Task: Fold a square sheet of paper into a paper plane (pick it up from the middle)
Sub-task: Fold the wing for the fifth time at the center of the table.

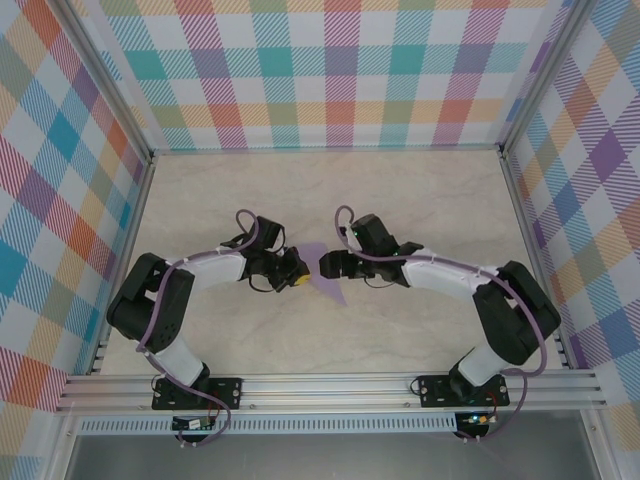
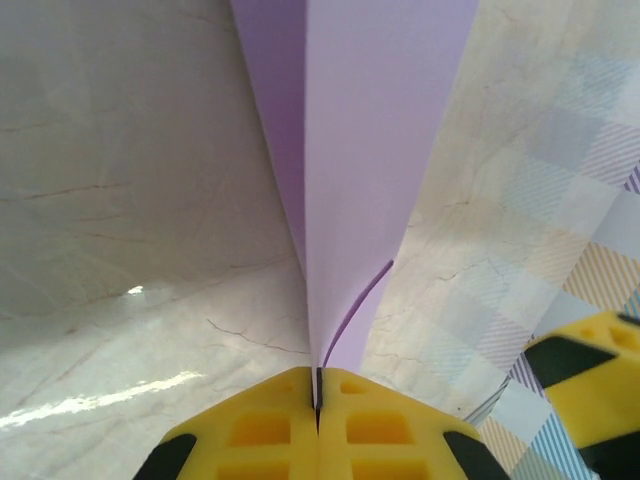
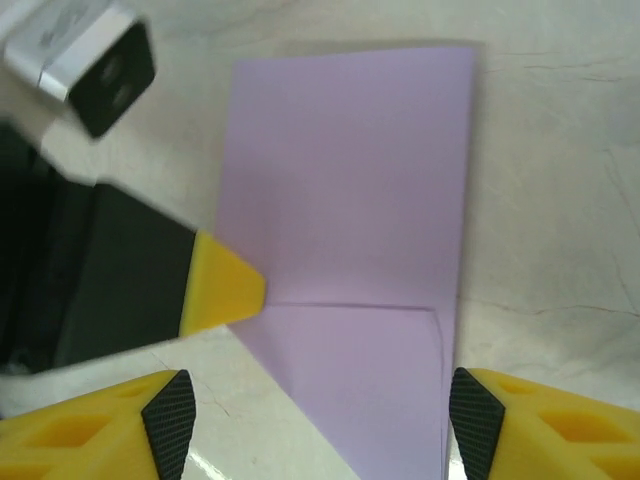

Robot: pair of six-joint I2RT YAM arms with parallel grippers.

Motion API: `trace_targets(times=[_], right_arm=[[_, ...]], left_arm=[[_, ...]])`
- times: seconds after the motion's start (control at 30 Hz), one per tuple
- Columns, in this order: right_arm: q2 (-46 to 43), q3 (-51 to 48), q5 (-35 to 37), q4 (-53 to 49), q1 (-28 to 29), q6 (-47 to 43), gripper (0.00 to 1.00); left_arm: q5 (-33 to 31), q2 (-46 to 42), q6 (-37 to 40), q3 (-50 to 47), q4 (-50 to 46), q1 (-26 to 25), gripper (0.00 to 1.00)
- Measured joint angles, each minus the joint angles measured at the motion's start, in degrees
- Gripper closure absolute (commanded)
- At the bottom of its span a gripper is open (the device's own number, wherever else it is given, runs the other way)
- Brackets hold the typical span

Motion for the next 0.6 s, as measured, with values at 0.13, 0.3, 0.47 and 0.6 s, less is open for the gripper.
trace_targets(times=[0.13, 0.3, 0.47, 0.6], right_arm=[[-0.9, -4.6, 6.4, 4.1, 5.4, -8.7, 0.28], [0.0, -7.6, 12.1, 9.0, 10.2, -18.1, 0.36], [4.3, -7.9, 17.0, 16.0, 12.5, -24.2, 0.44], [7.1, -8.1, 19.5, 20.1, 13.1, -27.1, 0.53]], left_arm=[[-0.2, -0.3, -0.6, 1.1, -1.1, -0.2, 1.00], [-0.2, -0.4, -1.3, 2.3, -2.1, -0.5, 1.00], [-0.2, -0.4, -1.5, 2.8, -2.8, -0.5, 1.00], [-0.4, -0.4, -1.5, 2.9, -3.4, -0.5, 1.00]])
